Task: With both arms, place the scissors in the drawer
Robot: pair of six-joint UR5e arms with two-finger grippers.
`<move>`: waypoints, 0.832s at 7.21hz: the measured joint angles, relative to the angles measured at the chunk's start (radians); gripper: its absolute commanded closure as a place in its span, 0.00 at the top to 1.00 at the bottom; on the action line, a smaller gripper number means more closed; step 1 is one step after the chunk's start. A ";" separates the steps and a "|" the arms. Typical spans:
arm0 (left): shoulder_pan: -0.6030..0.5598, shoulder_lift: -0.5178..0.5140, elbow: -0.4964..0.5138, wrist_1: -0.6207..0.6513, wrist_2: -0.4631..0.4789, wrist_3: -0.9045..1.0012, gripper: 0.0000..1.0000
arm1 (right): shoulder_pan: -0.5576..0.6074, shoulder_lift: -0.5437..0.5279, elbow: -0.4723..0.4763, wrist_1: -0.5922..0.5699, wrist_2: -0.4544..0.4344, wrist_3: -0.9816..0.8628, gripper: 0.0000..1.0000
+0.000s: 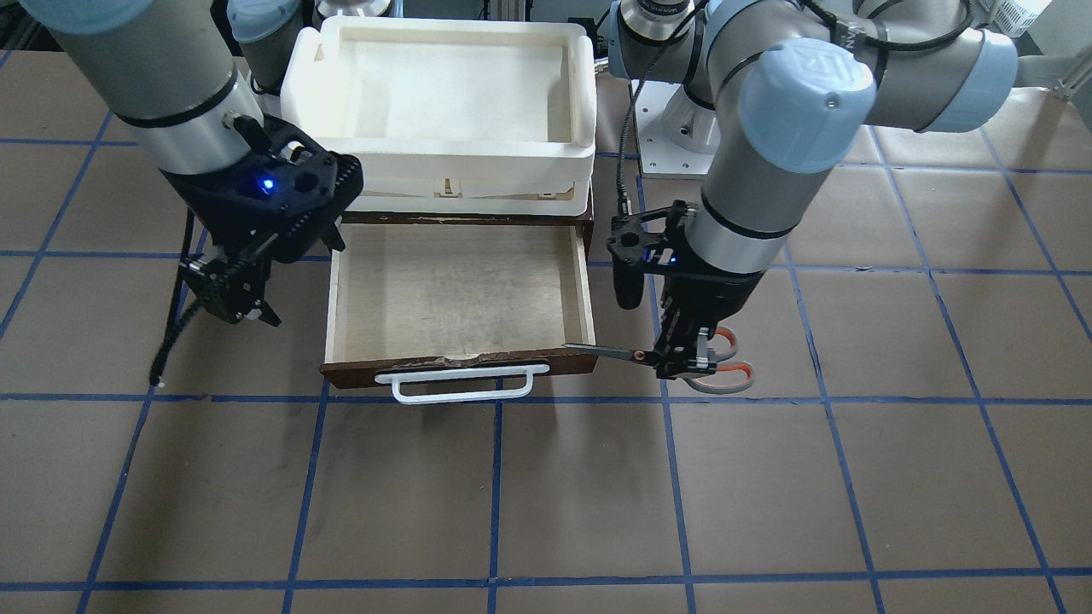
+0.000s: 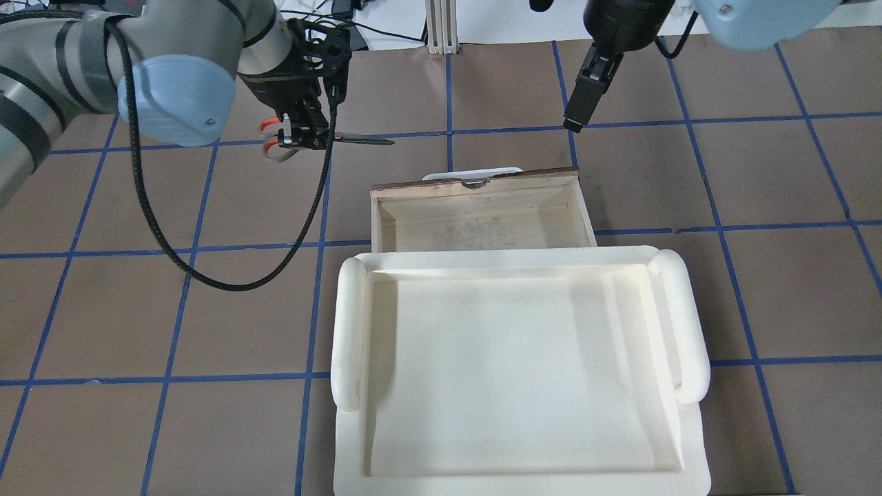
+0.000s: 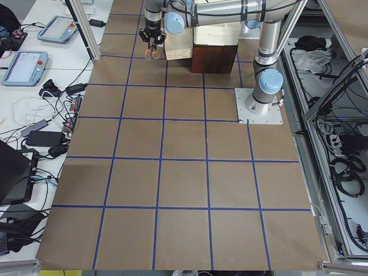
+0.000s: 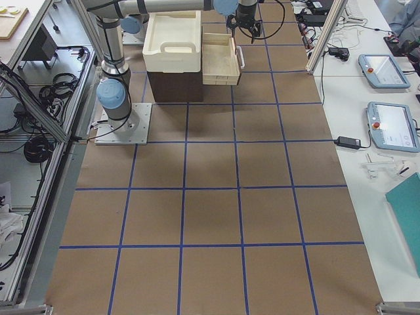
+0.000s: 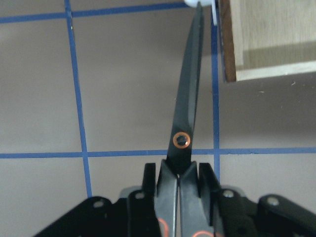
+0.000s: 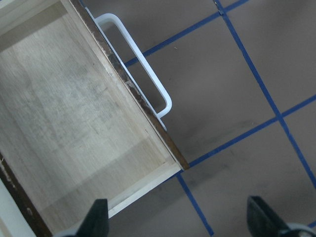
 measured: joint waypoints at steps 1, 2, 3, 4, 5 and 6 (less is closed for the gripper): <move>-0.064 -0.005 0.000 0.000 0.000 -0.069 0.00 | -0.015 -0.049 0.023 0.025 -0.002 0.077 1.00; -0.125 -0.008 -0.002 0.000 -0.001 -0.132 0.00 | -0.022 -0.075 0.031 0.038 -0.023 0.156 1.00; -0.176 -0.011 -0.009 0.002 -0.002 -0.181 0.00 | -0.026 -0.085 0.034 0.045 -0.069 0.239 1.00; -0.215 -0.011 -0.022 0.005 -0.003 -0.214 0.00 | -0.028 -0.088 0.035 0.050 -0.106 0.320 1.00; -0.237 -0.011 -0.040 0.005 -0.012 -0.239 0.00 | -0.030 -0.089 0.036 0.052 -0.122 0.377 1.00; -0.250 -0.010 -0.062 0.006 -0.027 -0.258 0.00 | -0.034 -0.090 0.035 0.051 -0.125 0.415 1.00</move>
